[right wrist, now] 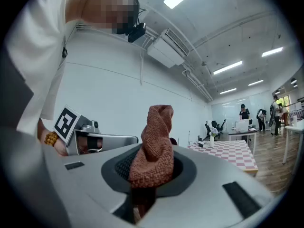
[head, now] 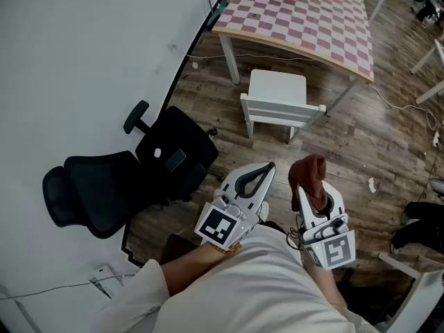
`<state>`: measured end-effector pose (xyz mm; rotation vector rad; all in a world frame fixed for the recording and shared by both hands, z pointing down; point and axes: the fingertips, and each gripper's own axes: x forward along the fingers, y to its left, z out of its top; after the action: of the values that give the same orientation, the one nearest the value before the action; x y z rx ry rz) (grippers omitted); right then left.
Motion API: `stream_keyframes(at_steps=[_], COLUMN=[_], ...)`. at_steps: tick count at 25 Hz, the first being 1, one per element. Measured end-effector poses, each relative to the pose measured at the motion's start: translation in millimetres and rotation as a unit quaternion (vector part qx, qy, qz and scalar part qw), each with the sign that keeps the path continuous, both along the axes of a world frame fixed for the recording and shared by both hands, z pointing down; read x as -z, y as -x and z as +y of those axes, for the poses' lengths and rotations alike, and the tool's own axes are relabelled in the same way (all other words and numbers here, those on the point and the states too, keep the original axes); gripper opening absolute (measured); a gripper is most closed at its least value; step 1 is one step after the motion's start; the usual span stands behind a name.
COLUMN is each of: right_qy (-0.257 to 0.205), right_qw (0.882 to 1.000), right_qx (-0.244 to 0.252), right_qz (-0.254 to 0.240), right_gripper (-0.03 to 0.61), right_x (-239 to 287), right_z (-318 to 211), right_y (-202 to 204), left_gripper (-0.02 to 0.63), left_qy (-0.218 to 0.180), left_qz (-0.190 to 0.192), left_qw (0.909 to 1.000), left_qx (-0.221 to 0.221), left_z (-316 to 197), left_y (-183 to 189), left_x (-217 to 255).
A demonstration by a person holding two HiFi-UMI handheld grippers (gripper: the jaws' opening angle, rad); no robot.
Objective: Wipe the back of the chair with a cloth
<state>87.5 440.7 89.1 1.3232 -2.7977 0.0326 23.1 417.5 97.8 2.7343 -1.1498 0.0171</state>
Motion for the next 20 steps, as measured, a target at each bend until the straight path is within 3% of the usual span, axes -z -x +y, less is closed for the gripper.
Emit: stream_keyframes(at_steps=[5,12,20], right_qy=[0.007,0.004,0.019], right_qw=[1.000,1.000,1.000], right_qx=[-0.021,0.001,-0.001], right_qz=[-0.008,0.012,-0.010], right_gripper=[0.078,0.078,0.081], right_x=[-1,-11,-16], right_z=[1,1,-28], right_y=[1,-5,-3], left_gripper=[0.015,0.015,0.015], left_qy=[-0.001,-0.002,0.009], left_qz=[0.010,0.008,0.013], left_qw=[0.9999,1.0000,0.9999], left_qx=[-0.005,-0.001,-0.003], left_z=[-2,-4,-29], left_y=[2,-8,-12], left_x=[1,-3,-11])
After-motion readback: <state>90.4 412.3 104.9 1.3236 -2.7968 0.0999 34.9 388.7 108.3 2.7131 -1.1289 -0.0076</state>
